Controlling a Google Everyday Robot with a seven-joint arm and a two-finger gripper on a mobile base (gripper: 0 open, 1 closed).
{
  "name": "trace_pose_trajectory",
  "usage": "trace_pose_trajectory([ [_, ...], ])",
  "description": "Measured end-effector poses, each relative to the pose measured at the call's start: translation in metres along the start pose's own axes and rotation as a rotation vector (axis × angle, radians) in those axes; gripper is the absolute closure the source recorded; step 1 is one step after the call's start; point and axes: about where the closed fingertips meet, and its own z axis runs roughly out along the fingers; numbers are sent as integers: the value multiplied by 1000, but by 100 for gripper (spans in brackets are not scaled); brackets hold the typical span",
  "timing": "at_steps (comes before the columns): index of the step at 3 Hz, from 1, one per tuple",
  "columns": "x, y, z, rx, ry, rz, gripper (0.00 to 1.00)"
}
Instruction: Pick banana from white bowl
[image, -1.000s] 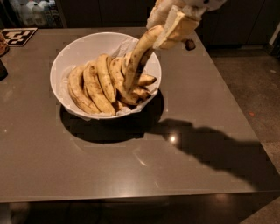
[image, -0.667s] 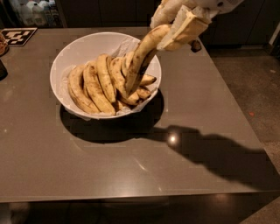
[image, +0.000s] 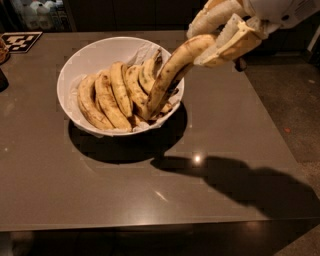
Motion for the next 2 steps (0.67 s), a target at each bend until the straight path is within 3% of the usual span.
trace_pose_trajectory([
  [2,11,36,-4,-9,-26,70,100],
])
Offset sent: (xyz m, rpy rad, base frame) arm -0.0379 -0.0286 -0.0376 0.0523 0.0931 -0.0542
